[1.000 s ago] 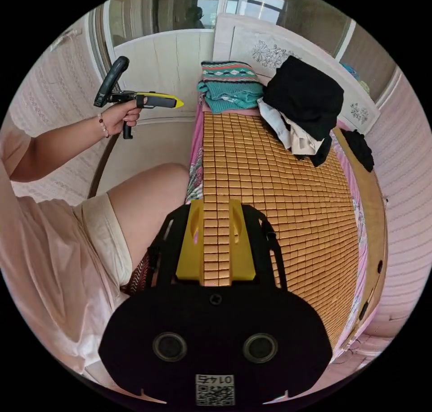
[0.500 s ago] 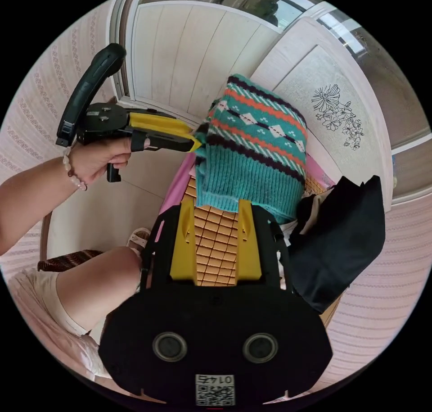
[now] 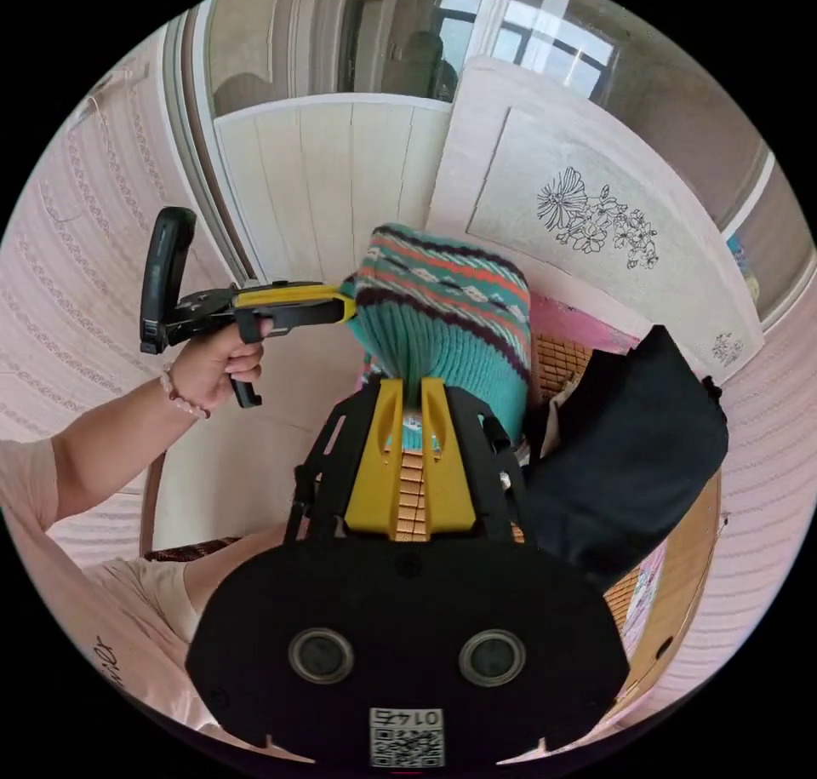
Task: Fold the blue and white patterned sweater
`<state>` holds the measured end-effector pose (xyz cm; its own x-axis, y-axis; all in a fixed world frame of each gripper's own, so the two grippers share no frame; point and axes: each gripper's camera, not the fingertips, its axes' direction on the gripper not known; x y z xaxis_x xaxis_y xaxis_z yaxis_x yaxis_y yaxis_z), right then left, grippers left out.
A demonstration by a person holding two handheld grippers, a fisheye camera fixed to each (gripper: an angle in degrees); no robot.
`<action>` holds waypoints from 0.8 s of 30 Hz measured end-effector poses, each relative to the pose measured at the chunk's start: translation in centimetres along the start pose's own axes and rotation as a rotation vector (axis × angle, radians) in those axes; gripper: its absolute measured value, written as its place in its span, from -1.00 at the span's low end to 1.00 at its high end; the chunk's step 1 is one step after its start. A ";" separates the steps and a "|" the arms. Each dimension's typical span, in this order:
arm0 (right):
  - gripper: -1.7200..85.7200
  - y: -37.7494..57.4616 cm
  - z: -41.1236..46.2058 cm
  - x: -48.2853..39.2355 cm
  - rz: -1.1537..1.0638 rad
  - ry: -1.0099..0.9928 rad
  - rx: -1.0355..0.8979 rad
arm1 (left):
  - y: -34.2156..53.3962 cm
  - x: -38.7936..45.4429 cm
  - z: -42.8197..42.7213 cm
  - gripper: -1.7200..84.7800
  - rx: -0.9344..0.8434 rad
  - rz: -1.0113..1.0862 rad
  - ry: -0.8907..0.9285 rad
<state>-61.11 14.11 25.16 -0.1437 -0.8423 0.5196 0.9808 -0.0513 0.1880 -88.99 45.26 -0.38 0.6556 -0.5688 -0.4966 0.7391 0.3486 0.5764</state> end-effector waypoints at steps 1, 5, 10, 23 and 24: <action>-0.91 0.3 -1.8 0.3 0.011 -0.014 0.040 | -2.5 2.4 -2.2 -0.86 0.054 0.037 0.030; -0.93 5.8 -14.6 2.2 0.086 -0.065 0.319 | -10.2 12.3 -8.7 -0.86 0.178 0.216 0.103; -0.93 21.9 -24.8 2.4 0.253 0.054 0.547 | -13.3 33.6 -9.8 -0.86 0.142 0.552 0.197; -0.91 76.5 -21.5 -12.3 1.209 0.370 -0.136 | 30.1 72.1 11.4 -0.84 -0.563 0.952 0.905; -0.91 78.9 -20.3 -13.4 1.268 0.326 -0.134 | 33.7 70.8 13.1 -0.84 -0.636 0.935 0.902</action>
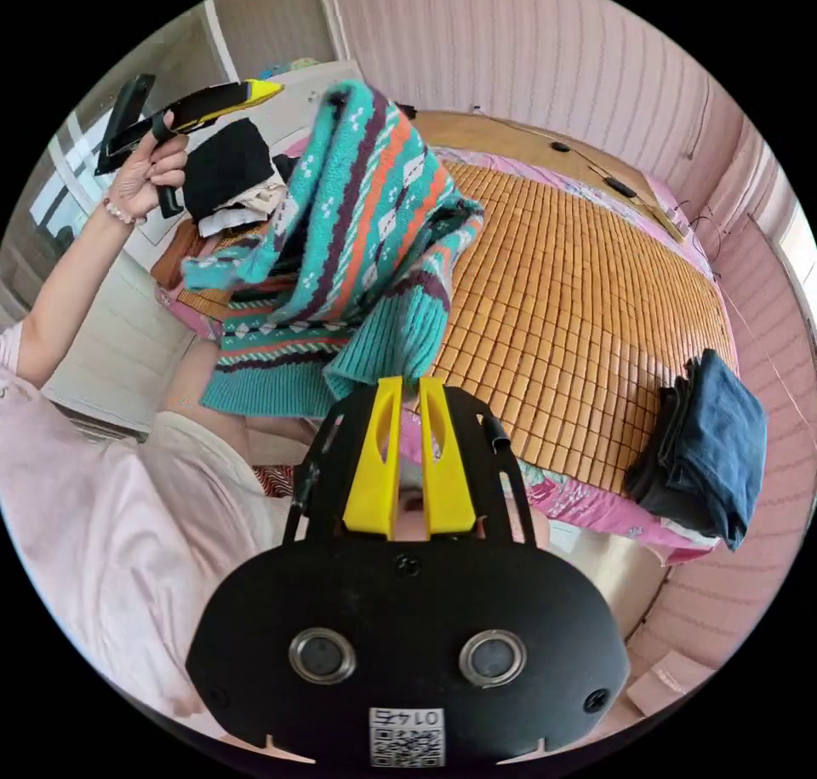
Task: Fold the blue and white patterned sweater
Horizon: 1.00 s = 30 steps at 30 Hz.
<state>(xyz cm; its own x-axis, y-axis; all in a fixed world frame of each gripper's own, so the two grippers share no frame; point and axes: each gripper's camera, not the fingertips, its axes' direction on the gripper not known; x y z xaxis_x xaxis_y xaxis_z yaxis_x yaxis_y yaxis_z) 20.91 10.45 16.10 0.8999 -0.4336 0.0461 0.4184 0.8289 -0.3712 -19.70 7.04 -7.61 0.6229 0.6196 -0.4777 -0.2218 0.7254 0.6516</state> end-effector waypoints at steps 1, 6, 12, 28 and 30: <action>-0.90 0.8 0.5 0.5 0.017 -0.015 0.009 | 3.1 -0.2 1.8 -0.83 -0.033 -0.014 -0.001; -0.73 1.9 3.1 3.3 0.130 -0.118 0.103 | 16.4 -3.9 2.5 -0.81 -0.155 -0.219 -0.190; -0.53 -0.8 7.7 7.8 0.278 -0.163 0.081 | 26.0 -9.6 1.9 -0.64 -0.140 -0.570 -0.233; -0.94 2.6 3.6 11.1 0.169 -0.299 0.218 | 36.2 -16.2 4.5 -0.52 -0.039 -0.844 -0.009; -0.94 3.1 3.2 10.5 0.125 -0.262 0.203 | 37.5 -17.9 6.6 -0.53 -0.006 -0.911 0.075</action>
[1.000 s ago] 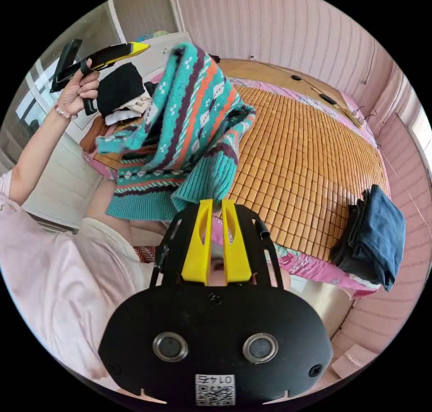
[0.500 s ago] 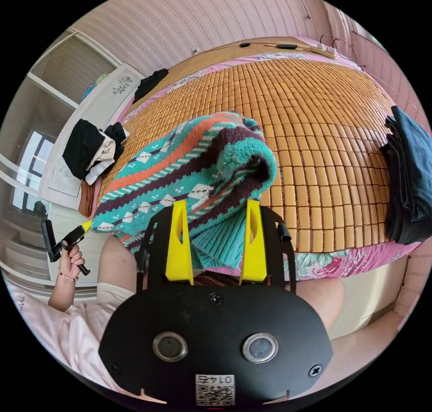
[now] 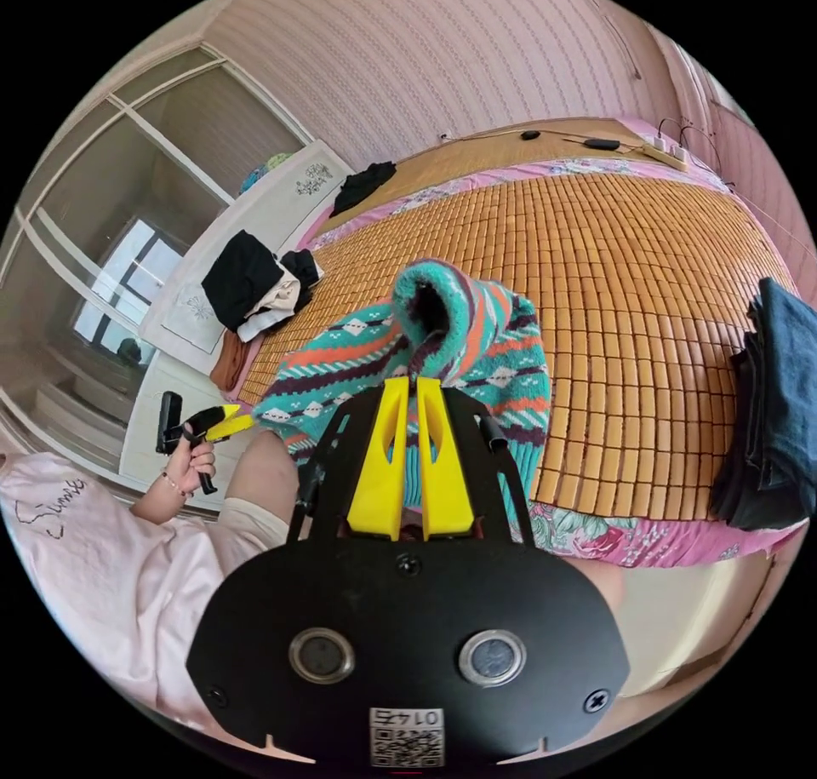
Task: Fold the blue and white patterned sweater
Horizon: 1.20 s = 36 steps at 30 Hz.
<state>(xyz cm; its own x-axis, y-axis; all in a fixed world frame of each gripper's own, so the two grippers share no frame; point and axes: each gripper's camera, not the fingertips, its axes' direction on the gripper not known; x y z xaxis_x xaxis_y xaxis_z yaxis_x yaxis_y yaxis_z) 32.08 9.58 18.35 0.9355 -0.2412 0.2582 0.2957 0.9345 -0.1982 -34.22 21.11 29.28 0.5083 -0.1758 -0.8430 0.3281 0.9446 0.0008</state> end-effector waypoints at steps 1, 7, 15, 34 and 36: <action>-0.94 0.2 0.1 0.0 -0.009 0.024 -0.017 | -0.5 -1.2 1.4 -0.56 -0.035 -0.014 -0.007; -0.95 3.2 -0.5 1.3 0.038 -0.014 0.001 | -0.8 -5.2 1.9 -0.79 0.011 -0.007 0.017; -0.95 -1.4 -8.4 -2.0 -0.126 -0.135 0.316 | -6.9 0.5 -4.3 -0.82 0.150 0.248 0.073; -0.77 -15.8 12.7 1.0 -0.161 0.367 -0.224 | -8.4 2.7 9.9 -0.79 -0.028 0.494 -0.343; -0.68 -14.5 16.1 1.5 -0.089 0.288 -0.305 | -4.8 5.8 16.6 -0.75 -0.161 0.625 -0.341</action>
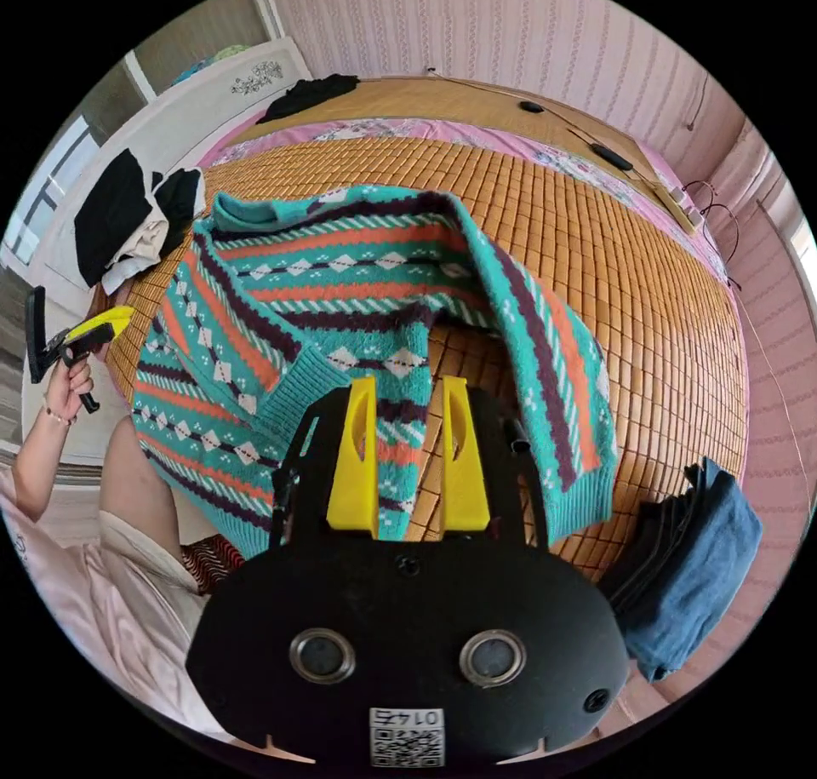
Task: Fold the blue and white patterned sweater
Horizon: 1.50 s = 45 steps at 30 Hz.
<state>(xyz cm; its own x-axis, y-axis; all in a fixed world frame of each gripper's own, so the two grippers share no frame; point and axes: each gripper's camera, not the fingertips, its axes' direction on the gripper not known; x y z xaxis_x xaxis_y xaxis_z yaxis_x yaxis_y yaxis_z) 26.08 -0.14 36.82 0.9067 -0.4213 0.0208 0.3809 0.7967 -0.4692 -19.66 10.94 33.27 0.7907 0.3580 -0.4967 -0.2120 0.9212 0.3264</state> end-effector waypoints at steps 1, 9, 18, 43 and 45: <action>-0.68 0.1 0.7 -0.1 0.012 -0.016 -0.016 | -0.3 3.9 3.5 -0.73 -0.061 0.091 -0.006; -0.87 1.4 2.7 -2.2 0.068 0.071 -0.048 | 0.2 11.5 14.8 -0.81 -0.300 0.259 -0.198; -0.92 1.4 1.1 -3.6 0.016 0.007 -0.017 | 13.3 -8.8 -13.8 -0.88 0.251 -0.356 -0.221; -0.97 -21.1 10.2 -12.4 -0.157 0.243 -0.010 | 7.7 -20.7 4.8 -0.89 -0.084 -0.234 -0.359; -0.97 -21.4 10.1 -10.3 -0.106 0.281 0.004 | 5.4 -21.8 5.9 -0.90 -0.091 -0.225 -0.348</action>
<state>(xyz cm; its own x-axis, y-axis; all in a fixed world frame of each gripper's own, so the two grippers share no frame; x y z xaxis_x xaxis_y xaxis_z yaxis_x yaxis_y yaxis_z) 10.40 -8.40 55.58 0.7760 -0.6057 -0.1761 0.4723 0.7431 -0.4741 -34.70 7.24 50.59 0.9666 0.0879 -0.2407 -0.0497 0.9858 0.1605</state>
